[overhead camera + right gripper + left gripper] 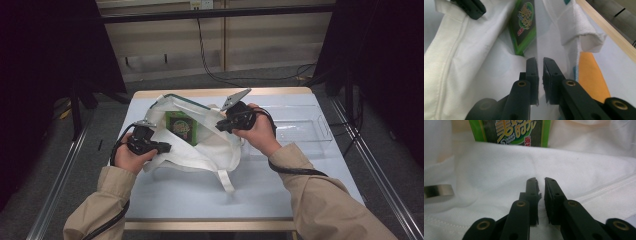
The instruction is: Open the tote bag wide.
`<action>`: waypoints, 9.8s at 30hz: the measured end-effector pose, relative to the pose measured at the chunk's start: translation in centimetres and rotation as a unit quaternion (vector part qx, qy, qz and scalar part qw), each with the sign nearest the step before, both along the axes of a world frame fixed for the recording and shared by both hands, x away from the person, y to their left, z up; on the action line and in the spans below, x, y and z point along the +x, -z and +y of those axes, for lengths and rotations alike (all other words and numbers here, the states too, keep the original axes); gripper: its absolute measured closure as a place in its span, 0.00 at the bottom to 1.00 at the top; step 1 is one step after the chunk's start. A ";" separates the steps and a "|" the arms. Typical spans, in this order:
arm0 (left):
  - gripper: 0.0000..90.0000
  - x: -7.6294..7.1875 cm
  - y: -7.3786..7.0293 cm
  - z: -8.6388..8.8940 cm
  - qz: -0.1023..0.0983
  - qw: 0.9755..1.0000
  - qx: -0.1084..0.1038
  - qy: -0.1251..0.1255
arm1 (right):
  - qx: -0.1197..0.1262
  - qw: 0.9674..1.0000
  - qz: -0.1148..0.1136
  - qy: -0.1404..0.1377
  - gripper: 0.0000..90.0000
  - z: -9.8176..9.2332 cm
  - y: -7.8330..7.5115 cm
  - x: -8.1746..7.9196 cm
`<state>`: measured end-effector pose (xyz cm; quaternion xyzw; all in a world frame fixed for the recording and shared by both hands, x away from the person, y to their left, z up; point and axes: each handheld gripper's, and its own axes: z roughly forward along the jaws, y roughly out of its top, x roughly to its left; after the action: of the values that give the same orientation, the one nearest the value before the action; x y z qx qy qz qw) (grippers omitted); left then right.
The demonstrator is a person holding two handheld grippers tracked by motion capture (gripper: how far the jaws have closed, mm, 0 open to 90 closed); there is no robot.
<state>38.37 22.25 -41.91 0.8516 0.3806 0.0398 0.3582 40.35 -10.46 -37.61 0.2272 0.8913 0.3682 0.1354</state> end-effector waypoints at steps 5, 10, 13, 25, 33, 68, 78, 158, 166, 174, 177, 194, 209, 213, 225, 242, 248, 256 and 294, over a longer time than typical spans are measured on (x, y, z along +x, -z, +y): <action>0.94 -0.1 0.9 0.2 0.001 1.000 -0.007 -0.006 | -0.003 1.000 0.000 0.011 0.94 -0.5 0.1 0.9; 0.96 -0.6 1.4 0.5 0.005 1.000 -0.010 -0.007 | -0.006 1.000 -0.001 0.019 0.99 -0.4 0.5 1.5; 0.98 -0.8 1.5 0.7 0.003 1.000 -0.015 -0.015 | -0.001 1.000 -0.001 0.024 1.00 -0.5 0.7 1.8; 0.97 -1.3 1.0 0.3 -0.005 0.999 -0.029 -0.015 | 0.015 1.000 0.001 0.009 0.91 -0.7 0.1 0.9; 0.96 -0.4 0.1 0.0 -0.011 1.000 -0.027 -0.011 | 0.033 0.999 -0.005 0.017 0.79 -1.3 -1.3 -0.4; 0.92 1.2 0.0 -4.2 -0.048 0.999 -0.025 0.007 | 0.028 0.999 0.009 0.036 0.90 -0.8 -2.2 1.7; 0.98 1.3 2.0 -5.2 -0.001 1.000 0.003 0.031 | 0.045 0.997 0.015 0.053 0.91 -1.3 -2.5 2.1; 1.00 0.4 3.2 -4.1 0.025 0.998 0.030 0.046 | 0.005 0.988 0.060 0.145 0.93 -2.6 4.8 8.1; 1.00 0.4 3.3 -4.1 0.026 0.998 0.029 0.045 | -0.003 0.988 0.058 0.142 0.94 -2.5 5.1 8.1; 1.00 0.3 3.3 -4.2 0.028 0.999 0.024 0.040 | -0.020 0.988 0.061 0.143 0.95 -2.3 5.5 8.1; 1.00 0.4 3.3 -4.3 0.028 0.998 0.026 0.039 | -0.029 0.988 0.055 0.138 0.95 -2.2 5.6 8.1; 0.85 0.7 1.1 -3.9 0.012 0.999 0.016 0.036 | 0.009 0.990 0.033 0.136 0.71 -3.2 3.1 5.3; 0.76 1.2 -1.1 -4.0 -0.017 0.999 0.015 0.022 | 0.022 0.994 0.001 0.105 0.65 -2.8 0.5 1.5; 0.76 1.6 -1.7 -3.9 -0.017 0.999 0.021 0.026 | 0.021 0.997 0.014 0.078 0.71 -2.1 0.9 0.3; 0.78 2.8 -2.6 -3.6 -0.023 1.000 0.015 -0.010 | 0.024 0.999 0.043 0.016 0.82 0.5 3.7 -2.3; 0.89 4.3 -4.2 -3.0 -0.046 0.998 0.009 -0.040 | 0.035 0.998 0.061 -0.004 0.93 0.8 5.5 -3.8; 0.88 5.2 -4.4 -2.5 -0.052 0.997 0.008 -0.052 | 0.028 0.997 0.065 -0.008 0.95 0.6 6.3 -4.2; 0.88 6.2 -4.0 -2.6 -0.052 0.997 0.011 -0.061 | 0.023 0.997 0.072 -0.008 0.96 0.1 7.2 -4.7; 0.27 8.4 -1.0 -4.2 -0.059 0.997 0.021 -0.044 | 0.004 0.997 0.081 -0.020 0.97 -0.2 8.1 -4.8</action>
<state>46.82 18.01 -40.91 0.8375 0.3950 0.1134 0.3602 35.57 -10.64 -45.72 0.2389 0.9023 0.3547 0.0546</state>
